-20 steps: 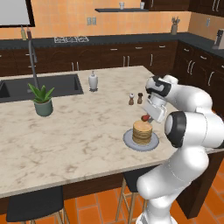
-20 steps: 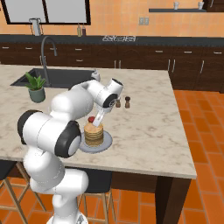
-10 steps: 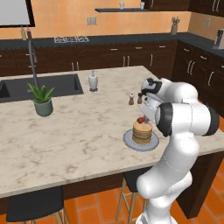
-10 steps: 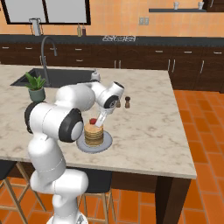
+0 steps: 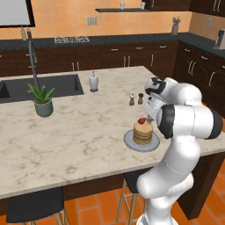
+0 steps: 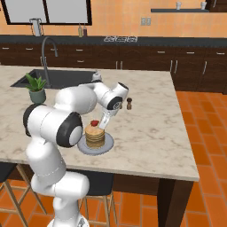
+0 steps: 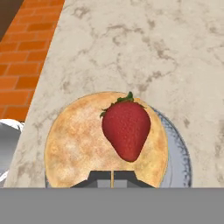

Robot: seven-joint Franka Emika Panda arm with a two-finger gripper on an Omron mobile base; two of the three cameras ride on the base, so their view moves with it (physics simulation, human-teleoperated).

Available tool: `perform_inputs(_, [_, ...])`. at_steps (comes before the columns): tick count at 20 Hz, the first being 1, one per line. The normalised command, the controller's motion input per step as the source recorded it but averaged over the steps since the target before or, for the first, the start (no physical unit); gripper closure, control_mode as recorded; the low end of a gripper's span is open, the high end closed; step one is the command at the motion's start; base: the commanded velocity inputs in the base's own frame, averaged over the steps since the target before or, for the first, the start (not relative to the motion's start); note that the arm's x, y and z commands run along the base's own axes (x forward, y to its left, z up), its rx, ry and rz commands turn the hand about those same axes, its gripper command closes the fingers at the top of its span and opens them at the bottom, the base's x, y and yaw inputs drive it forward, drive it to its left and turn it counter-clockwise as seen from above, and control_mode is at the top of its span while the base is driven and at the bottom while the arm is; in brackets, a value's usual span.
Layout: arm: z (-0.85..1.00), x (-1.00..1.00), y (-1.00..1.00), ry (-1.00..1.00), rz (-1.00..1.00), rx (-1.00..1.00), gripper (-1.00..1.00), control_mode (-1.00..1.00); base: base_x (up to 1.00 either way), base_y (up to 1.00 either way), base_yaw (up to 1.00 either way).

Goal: Take the strawberry from the fridge and place it on top of the pancake, located on the dining counter.

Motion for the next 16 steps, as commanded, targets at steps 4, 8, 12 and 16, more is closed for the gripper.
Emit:
perform_inputs(4, [0.17,-0.19,0.00,-0.13,0.00,0.00,1.00,-1.00,0.00,0.00,0.00])
perform_inputs(8, [0.22,-0.19,0.00,-0.10,0.00,0.00,1.00,-1.00,0.00,0.00,0.00])
perform_inputs(12, [0.48,-0.46,0.00,-0.14,0.00,-0.06,-1.00,-1.00,0.00,0.00,0.00])
perform_inputs(16, [1.00,-0.65,0.18,-0.14,0.00,-0.18,-1.00,-1.00,0.00,0.00,0.00])
